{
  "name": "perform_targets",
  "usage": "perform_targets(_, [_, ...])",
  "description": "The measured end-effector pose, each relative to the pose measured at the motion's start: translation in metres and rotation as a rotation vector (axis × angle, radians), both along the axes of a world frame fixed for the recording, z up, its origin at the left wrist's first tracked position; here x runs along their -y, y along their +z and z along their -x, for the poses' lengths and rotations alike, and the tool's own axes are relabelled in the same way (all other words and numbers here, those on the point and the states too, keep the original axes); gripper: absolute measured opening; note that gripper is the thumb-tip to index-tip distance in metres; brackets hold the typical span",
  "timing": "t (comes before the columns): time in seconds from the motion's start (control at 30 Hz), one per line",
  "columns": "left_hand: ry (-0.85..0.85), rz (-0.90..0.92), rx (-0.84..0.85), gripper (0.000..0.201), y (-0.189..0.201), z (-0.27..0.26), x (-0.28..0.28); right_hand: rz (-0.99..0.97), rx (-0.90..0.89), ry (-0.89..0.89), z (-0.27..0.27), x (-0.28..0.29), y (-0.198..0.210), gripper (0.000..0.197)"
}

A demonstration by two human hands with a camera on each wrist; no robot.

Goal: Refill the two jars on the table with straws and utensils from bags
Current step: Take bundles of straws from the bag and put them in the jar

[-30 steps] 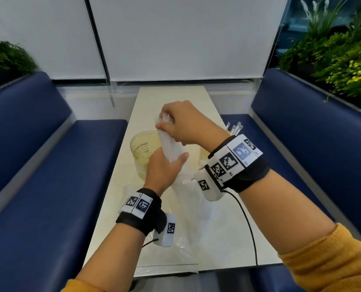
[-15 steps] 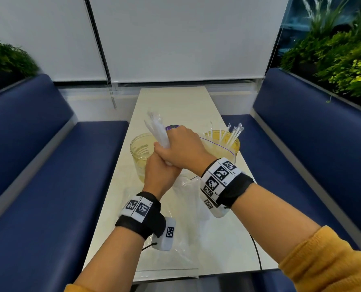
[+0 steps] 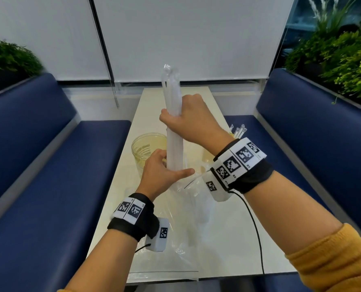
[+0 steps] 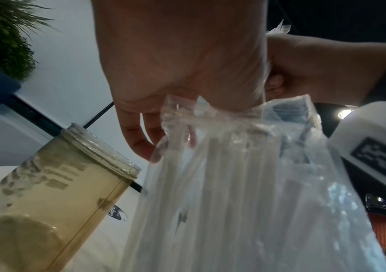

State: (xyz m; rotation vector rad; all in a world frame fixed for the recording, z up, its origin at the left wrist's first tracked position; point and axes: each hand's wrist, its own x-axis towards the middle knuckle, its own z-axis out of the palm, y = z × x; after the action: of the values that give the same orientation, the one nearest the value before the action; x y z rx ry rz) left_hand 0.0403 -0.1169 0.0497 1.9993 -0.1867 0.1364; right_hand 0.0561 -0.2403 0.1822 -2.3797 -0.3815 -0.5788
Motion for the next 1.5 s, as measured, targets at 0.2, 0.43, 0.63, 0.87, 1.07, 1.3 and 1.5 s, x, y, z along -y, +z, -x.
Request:
perform_targets(0.2, [-0.009,0.003,0.042,0.063,-0.008,-0.007,0.002,-0.108,0.046,-0.002,-0.003,0.009,0.024,0.052])
perform_targets(0.43, [0.020,0.110,0.040,0.018,-0.014,-0.007,0.010,-0.249,-0.009,0.006,-0.010,0.012,0.020,0.040])
perform_targets(0.63, [-0.050,0.120,0.013,0.035,-0.017,-0.004,0.012,-0.282,-0.056,-0.032,-0.016,0.015,0.011,0.034])
perform_targets(0.87, [-0.054,0.166,0.032,0.020,-0.021,-0.006,0.014,-0.360,-0.117,0.020,-0.019,0.013,0.003,0.047])
perform_targets(1.07, [-0.040,0.037,0.027,0.028,-0.024,-0.012,0.003,-0.472,0.081,-0.012,-0.021,0.029,0.046,0.046])
perform_targets(1.3, [0.025,-0.132,0.090,0.041,-0.025,-0.012,-0.008,-0.512,0.349,-0.130,-0.036,0.083,0.084,0.038])
perform_targets(1.5, [0.040,-0.163,0.092,0.039,-0.020,-0.006,-0.016,-0.228,0.280,-0.355,-0.065,0.125,0.037,0.044])
